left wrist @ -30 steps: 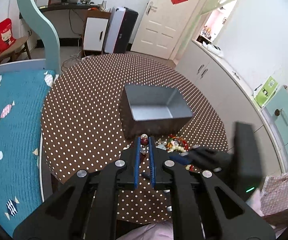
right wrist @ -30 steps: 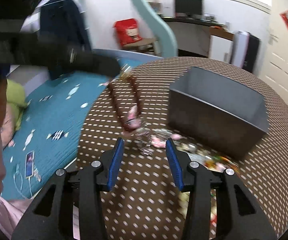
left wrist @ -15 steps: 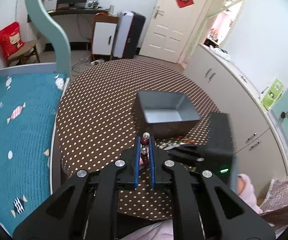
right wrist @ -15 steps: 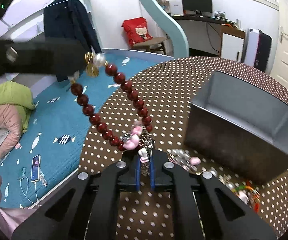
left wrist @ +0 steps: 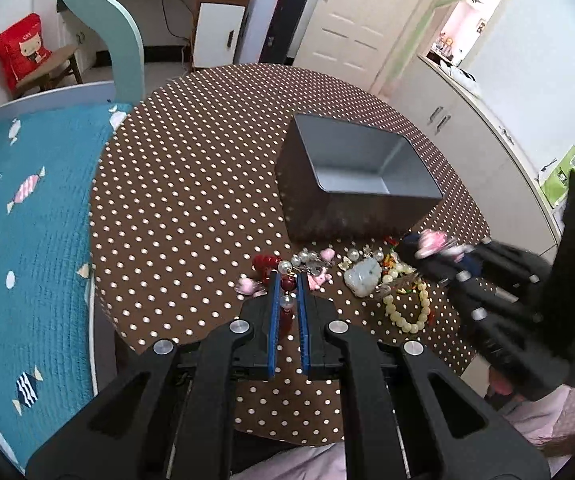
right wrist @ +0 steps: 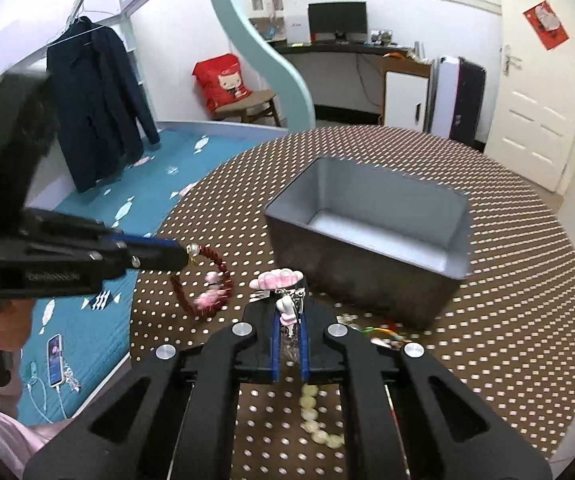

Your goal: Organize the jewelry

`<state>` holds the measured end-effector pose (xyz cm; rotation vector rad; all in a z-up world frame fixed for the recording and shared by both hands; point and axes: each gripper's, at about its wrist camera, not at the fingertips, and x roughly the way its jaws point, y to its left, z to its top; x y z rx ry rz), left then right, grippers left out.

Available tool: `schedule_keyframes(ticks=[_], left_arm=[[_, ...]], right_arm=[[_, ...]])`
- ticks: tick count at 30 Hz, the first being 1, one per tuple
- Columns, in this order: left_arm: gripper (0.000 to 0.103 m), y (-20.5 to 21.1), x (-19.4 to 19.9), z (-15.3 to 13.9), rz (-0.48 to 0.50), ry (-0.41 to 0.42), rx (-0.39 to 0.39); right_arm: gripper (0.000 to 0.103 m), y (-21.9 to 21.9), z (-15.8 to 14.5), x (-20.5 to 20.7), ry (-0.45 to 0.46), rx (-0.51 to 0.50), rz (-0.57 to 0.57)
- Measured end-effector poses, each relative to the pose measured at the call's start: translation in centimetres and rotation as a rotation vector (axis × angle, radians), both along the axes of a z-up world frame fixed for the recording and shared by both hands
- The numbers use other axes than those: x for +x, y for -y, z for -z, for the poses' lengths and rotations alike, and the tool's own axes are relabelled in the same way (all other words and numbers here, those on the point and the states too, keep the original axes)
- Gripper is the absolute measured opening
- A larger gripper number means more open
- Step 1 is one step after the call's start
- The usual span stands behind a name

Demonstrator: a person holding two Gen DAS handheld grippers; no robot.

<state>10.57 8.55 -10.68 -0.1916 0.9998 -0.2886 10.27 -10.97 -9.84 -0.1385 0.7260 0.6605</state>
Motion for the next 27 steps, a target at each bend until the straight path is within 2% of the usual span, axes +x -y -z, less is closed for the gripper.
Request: schedule_keyframes(ticks=[4,10,12,15,17,18,19,23,26,27], left_arm=[[0.008,0.4,-0.1,-0.5,0.018,0.021,-0.009],[0.008,0.9,-0.2,-1.8,0.038,0.050,-0.024],[0.008,1.3,-0.2,-2.3,0.048,0.059,-0.027],[0.008,1.7,-0.2,-3.0,0.061,0.077,-0.029],[0.008,1.9,-0.3,-3.2,0.065,0.085,-0.027],[0.008,2.1,-0.3,-3.4,0.067,0.089,-0.024],[0.008,2.2,-0.3,-3.4,0.071,0.090,-0.022],[0.008,2.5,-0.2,-2.9,0.077,0.079,-0.020],[0.008,2.6,0.0,-2.1,0.078,0.058,-0.022],[0.008,2.7,0.0,-1.7,0.078,0.048,-0.023]], right_arm=[[0.006,1.3,0.0,-0.2,0.002,-0.006,0.040],[0.006,2.3,2.3,0.6,-0.069,-0.001,0.076],[0.007,2.2,3.1,0.9,-0.081,-0.038,0.086],[0.020,2.7,4.5,1.4,-0.121,-0.060,0.139],[0.032,3.2,4.7,1.3,-0.126,-0.056,0.148],[0.053,3.4,4.6,1.1,-0.117,-0.065,0.159],[0.062,3.8,4.5,0.8,-0.100,-0.072,0.175],[0.062,4.9,4.3,-0.1,-0.084,-0.082,0.193],[0.062,4.8,5.2,-0.7,-0.086,-0.145,0.222],[0.056,4.7,5.7,-0.8,-0.092,-0.161,0.231]])
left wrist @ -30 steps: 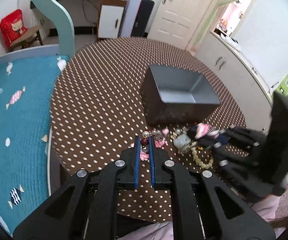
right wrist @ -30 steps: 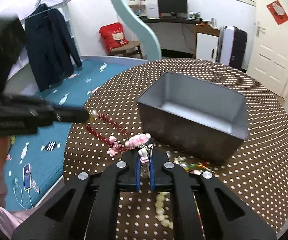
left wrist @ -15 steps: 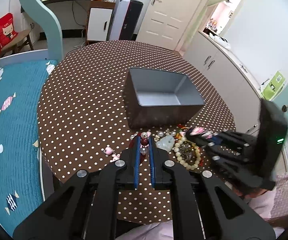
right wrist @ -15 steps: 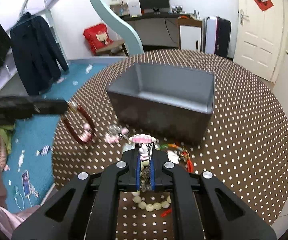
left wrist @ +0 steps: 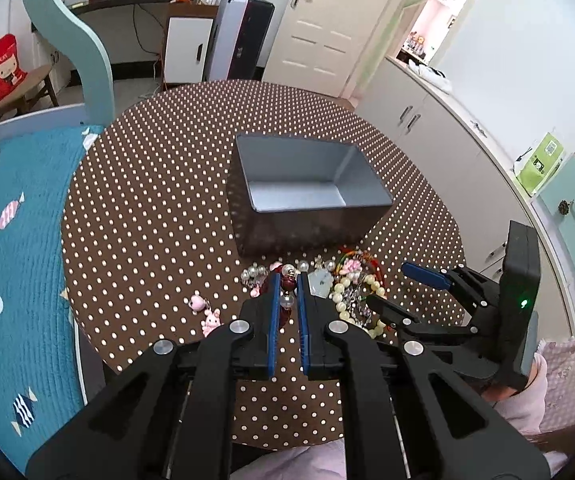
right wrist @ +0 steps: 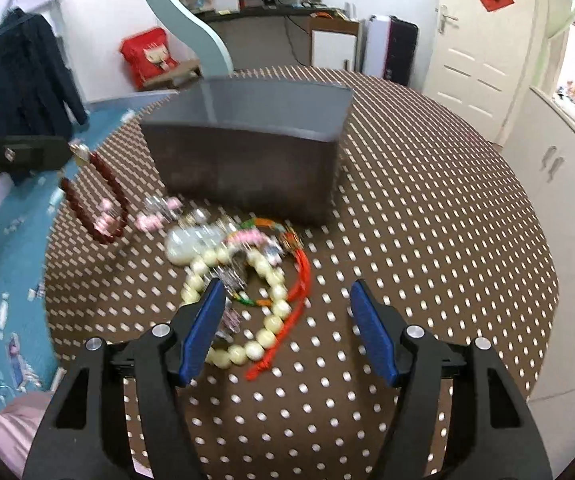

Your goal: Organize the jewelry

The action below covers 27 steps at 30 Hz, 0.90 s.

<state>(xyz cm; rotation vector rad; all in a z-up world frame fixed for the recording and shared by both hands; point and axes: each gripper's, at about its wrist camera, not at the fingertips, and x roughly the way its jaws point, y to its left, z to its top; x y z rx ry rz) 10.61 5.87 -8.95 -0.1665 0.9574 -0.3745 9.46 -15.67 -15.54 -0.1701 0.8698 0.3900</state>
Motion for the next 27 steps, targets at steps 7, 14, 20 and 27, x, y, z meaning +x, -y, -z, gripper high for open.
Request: schedule_keyframes(ticks=[7,14,20,27], left_arm=[[0.008,0.1,-0.3,1.0,0.009,-0.022,-0.007],[0.008,-0.4,-0.3,0.6,-0.001,-0.014,-0.007],[0.008,-0.5,-0.4,0.2,-0.001,-0.004,-0.008],[0.008,0.0,-0.5,-1.3,0.016,0.030,-0.010]], right_arm=[[0.009,0.8,0.7,-0.1,-0.035,0.043,0.012],[0.009,2.7,-1.3,-0.1,-0.018,0.127,0.030],[0.008,2.9,-5.2,-0.8,0.086,0.122,0.021],[0.008,2.7,-9.2,-1.0,0.197,0.132,-0.012]])
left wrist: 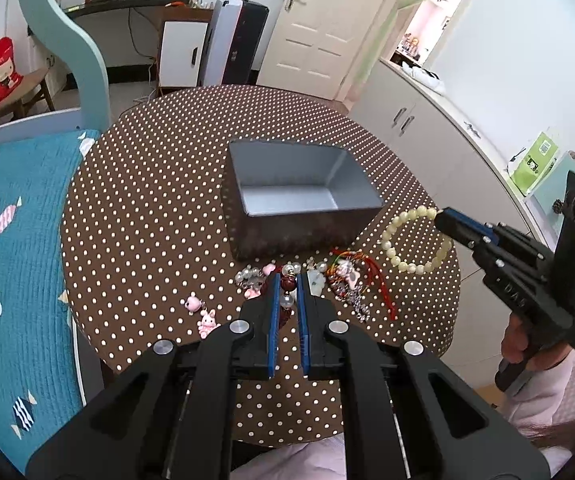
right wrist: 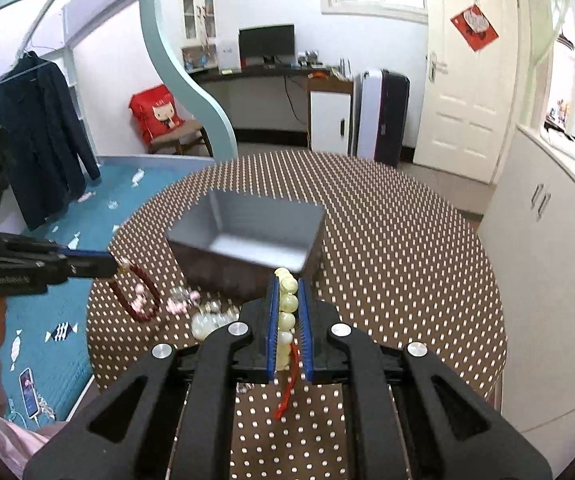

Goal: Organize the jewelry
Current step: 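Lower both bracelets into the grey box and open both tools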

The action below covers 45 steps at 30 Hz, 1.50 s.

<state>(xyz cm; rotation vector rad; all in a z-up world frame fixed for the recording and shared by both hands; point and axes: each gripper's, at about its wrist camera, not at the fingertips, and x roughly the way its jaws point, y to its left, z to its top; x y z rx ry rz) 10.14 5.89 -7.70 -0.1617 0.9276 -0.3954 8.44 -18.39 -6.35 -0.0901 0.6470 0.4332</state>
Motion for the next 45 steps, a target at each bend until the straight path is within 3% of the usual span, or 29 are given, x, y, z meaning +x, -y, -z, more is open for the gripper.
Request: schedule_keyframes(ticks=[11,18,30,32,34,35,45], left_arm=[[0.008,1.3,1.6,-3.6,0.029,0.085,0.002],[0.008,2.6,4.8,-5.7,0.034,0.136,-0.004],[0.008,4.1,10.2,-1.6,0.018,0.023,0.035],[0.009,4.0,10.4,-1.2,0.015,0.016,0.039],[0.009,3.8,10.5,-1.1,0.016,0.018,0.050],[0.009,3.9,10.4,-1.0,0.016,0.019,0.058],[0.009,3.9,9.0,-0.7,0.007,0.020,0.072]], right_arm=[[0.008,-0.7,-2.6,1.5,0.066,0.007,-0.040],[0.008,-1.7,-3.0,5.0,0.068,0.019,-0.081],[0.009,-3.4,0.7,9.6,-0.080,0.045,-0.123],[0.011,-3.4,0.6,9.8,-0.079,0.052,-0.131],[0.032,-3.4,0.4,10.0,-0.077,0.048,-0.120],[0.035,-3.3,0.4,10.0,-0.070,0.044,-0.111],[0.039,-2.0,0.3,9.0,-0.071,0.051,-0.059]])
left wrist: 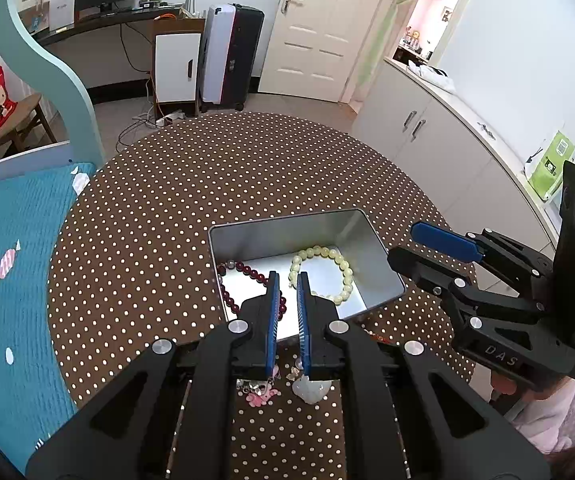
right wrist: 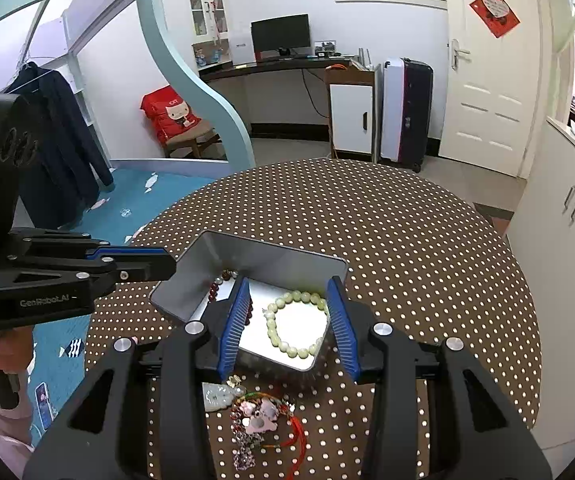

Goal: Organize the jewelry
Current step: 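Lower both bracelets into the grey box and open both tools, then grasp the pink bunny charm with the left tool while the right tool grasps red-cord charms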

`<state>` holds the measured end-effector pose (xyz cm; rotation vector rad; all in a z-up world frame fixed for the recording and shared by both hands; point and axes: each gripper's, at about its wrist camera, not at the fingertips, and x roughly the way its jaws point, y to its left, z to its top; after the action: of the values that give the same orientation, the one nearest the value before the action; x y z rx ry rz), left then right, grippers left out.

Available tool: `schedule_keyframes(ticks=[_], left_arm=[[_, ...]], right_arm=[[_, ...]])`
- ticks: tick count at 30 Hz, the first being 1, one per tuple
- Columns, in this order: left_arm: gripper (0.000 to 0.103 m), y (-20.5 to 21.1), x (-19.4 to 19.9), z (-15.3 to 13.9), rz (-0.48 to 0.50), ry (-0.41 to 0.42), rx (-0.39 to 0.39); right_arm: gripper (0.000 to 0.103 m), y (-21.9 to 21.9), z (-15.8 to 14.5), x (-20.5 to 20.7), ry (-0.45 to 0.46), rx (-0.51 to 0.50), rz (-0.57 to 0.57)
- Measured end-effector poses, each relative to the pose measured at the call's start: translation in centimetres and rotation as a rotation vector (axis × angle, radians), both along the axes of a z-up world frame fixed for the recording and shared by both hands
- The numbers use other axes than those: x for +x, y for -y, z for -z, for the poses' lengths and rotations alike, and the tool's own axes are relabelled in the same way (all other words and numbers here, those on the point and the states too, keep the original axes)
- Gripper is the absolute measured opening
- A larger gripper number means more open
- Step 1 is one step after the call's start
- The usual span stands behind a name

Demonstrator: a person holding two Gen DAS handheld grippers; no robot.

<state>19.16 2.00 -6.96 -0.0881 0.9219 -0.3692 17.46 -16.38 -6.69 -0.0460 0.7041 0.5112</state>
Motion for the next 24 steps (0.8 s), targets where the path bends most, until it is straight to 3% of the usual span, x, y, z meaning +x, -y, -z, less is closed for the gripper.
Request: schedule_keyframes(ticks=[3,6,9,11,12,13,15,17,18,24], left_arm=[[0.009,0.0,-0.6,0.0,-0.002,0.005,0.002],[0.010,-0.1,-1.4,-0.1,-0.008,0.012,0.005],[0.024,-0.4,-2.2,-0.1,-0.017,0.021,0.013],[0.045,-0.6,-2.9,-0.1,-0.023,0.031,0.019],[0.051,-0.8,-3.4,0.0,-0.027,0.040,0.026],[0.059,-0.9,-3.8,0.0,-0.029,0.051,0.035],[0.060,-1.1,-4.9,0.3,-0.028,0.070,0.051],[0.072,-1.5,-6.0,1.0,-0.031,0.067,0.056],[0.073,-1.6,-6.4,1.2,-0.033,0.065,0.056],[0.077,-3.0,-9.0,3.0,-0.060,0.070,0.061]], right_arm=[[0.043,0.3,0.0,-0.6,0.001,0.006,0.009],[0.062,0.8,0.1,-1.3,0.002,0.008,0.034],[0.074,1.5,0.1,-2.1,-0.002,0.016,0.070],[0.085,1.9,0.2,-2.6,-0.006,0.010,0.107],[0.090,2.3,0.4,-3.0,-0.012,0.020,0.135],[0.091,2.7,0.5,-3.4,-0.024,0.044,0.152],[0.093,3.6,1.2,-4.2,-0.074,0.114,0.180],[0.095,4.1,1.6,-5.2,-0.088,0.137,0.226],[0.095,4.2,1.8,-5.9,-0.087,0.135,0.244],[0.095,2.5,2.2,-10.0,0.027,0.055,0.222]])
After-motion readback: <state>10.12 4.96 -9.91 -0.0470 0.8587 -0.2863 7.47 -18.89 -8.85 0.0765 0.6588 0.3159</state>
